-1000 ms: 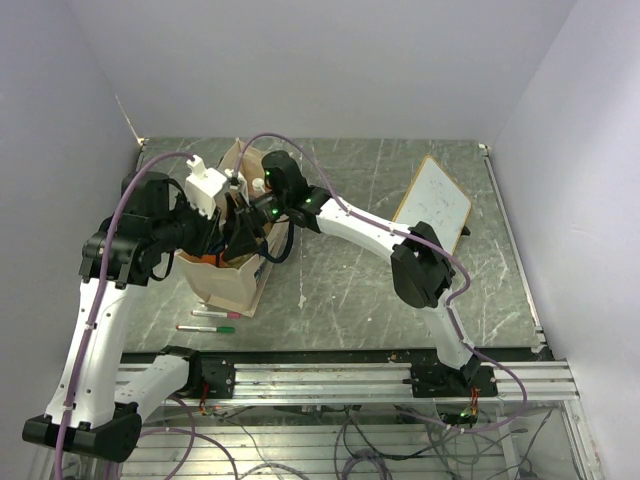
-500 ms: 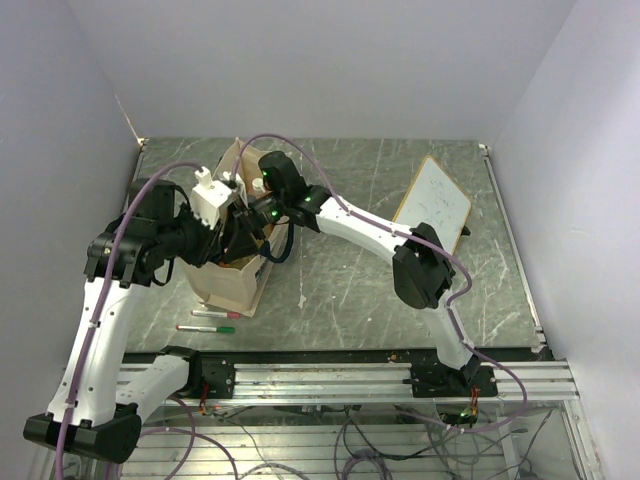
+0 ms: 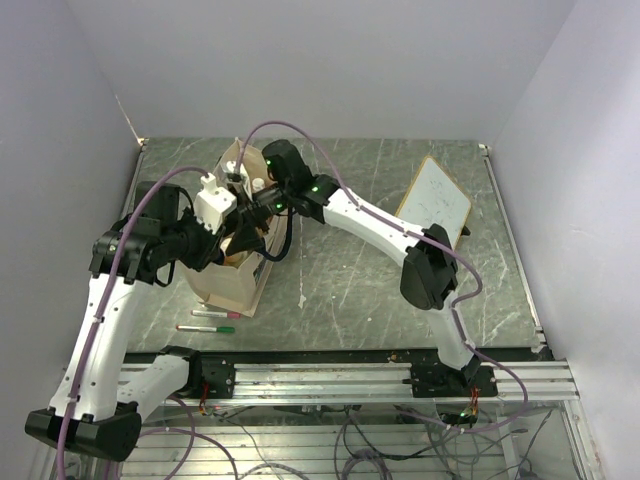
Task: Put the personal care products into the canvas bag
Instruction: Place the care product in the canvas bag.
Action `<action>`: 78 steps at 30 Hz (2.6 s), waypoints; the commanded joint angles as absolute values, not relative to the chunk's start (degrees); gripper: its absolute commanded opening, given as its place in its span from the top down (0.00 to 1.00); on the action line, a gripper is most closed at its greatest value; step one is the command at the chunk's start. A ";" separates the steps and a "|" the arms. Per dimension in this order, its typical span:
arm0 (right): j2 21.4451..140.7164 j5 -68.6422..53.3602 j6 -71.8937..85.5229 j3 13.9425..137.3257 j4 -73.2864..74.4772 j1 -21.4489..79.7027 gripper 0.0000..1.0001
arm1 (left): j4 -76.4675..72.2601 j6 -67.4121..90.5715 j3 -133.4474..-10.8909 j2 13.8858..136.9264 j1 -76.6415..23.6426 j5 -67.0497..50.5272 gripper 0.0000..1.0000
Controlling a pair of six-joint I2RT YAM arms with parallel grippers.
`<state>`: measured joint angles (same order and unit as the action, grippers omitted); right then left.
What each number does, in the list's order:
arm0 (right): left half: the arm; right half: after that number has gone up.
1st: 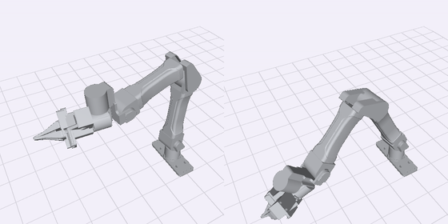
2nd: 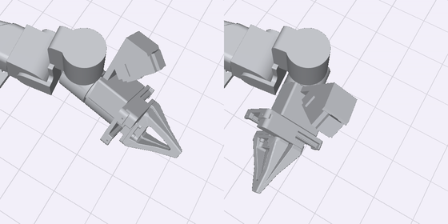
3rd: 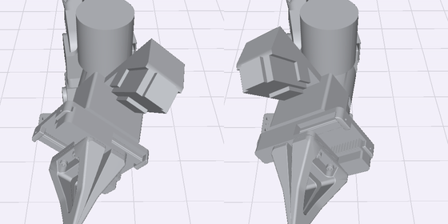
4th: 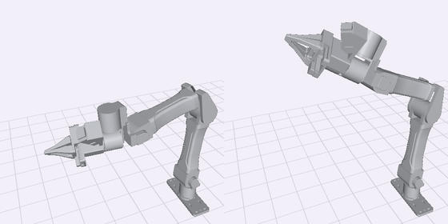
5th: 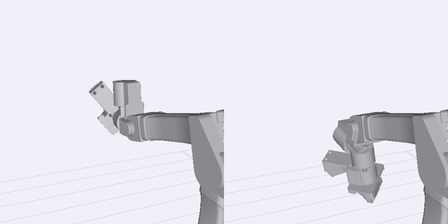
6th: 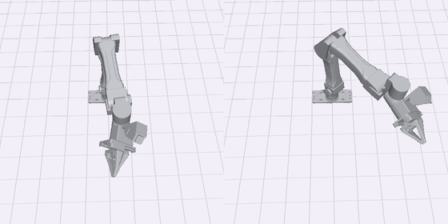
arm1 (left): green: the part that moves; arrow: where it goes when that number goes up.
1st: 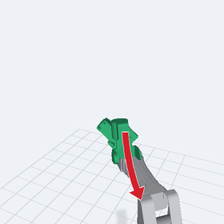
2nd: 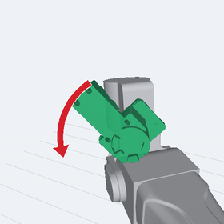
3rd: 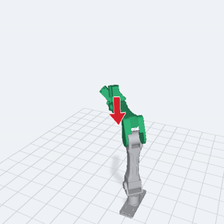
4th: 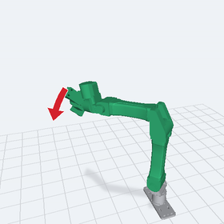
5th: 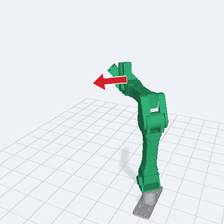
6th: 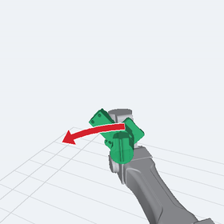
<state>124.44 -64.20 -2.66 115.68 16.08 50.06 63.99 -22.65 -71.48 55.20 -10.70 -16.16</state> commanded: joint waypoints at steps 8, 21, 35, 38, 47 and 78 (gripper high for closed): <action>118.43 -57.34 -18.48 119.88 30.00 48.30 0.37 | 63.34 -27.03 -72.05 57.73 -10.46 -14.45 0.93; 112.13 -55.87 -24.04 116.23 35.46 44.47 0.37 | 65.70 -32.00 -71.14 61.48 -10.44 -16.00 0.93; 106.17 -53.91 -29.66 107.97 39.21 44.47 0.37 | 68.86 -39.24 -70.39 65.39 -10.46 -13.87 0.93; 104.85 -52.86 -30.51 105.92 39.20 44.47 0.37 | 68.51 -39.31 -70.32 65.90 -10.45 -13.46 0.93; 102.92 -53.17 -31.79 103.50 38.94 44.56 0.36 | 66.29 -37.55 -68.37 65.73 -10.45 -14.11 0.92; 99.88 -49.43 -36.53 99.06 41.20 44.56 0.36 | 60.27 -29.11 -69.84 61.18 -10.46 -24.95 0.93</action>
<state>101.91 -50.26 -35.11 99.83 40.60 44.47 63.64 -32.47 -66.70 64.03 -10.68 -20.45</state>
